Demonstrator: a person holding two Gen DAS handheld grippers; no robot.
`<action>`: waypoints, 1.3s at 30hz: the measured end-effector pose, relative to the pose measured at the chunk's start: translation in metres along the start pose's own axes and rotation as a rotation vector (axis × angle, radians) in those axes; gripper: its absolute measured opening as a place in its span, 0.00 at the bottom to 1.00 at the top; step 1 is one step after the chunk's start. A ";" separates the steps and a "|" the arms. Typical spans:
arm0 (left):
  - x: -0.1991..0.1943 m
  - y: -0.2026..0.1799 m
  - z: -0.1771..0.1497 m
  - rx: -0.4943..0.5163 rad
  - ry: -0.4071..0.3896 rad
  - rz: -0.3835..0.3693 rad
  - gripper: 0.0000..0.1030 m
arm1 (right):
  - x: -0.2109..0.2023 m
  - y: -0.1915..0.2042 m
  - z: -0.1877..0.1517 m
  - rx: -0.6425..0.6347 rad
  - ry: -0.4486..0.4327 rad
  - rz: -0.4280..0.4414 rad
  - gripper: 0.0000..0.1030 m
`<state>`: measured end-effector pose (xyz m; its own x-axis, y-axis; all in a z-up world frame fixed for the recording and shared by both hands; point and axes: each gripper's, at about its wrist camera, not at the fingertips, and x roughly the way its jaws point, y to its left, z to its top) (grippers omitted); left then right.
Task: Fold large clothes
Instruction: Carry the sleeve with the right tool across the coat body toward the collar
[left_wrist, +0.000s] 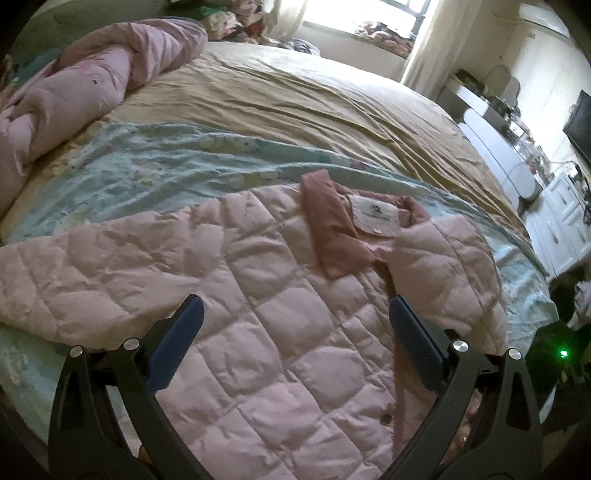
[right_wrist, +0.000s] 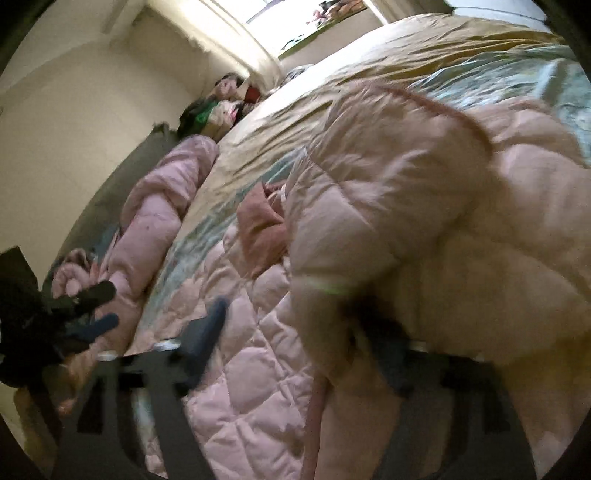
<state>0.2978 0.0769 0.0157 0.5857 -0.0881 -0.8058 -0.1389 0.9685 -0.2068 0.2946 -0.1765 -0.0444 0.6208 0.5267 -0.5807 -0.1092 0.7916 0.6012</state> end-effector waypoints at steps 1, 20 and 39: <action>-0.001 -0.003 -0.001 0.005 -0.001 -0.004 0.91 | -0.007 -0.001 -0.001 0.014 -0.022 0.009 0.82; -0.015 0.014 0.010 -0.105 -0.004 -0.117 0.91 | -0.011 0.038 0.009 -0.132 -0.106 0.026 0.24; -0.007 0.024 0.005 -0.106 0.043 -0.102 0.91 | -0.011 0.014 0.025 -0.030 -0.136 0.035 0.25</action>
<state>0.2944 0.1019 0.0190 0.5664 -0.1973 -0.8002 -0.1648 0.9242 -0.3445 0.3058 -0.1792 -0.0155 0.7157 0.5085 -0.4788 -0.1543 0.7837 0.6016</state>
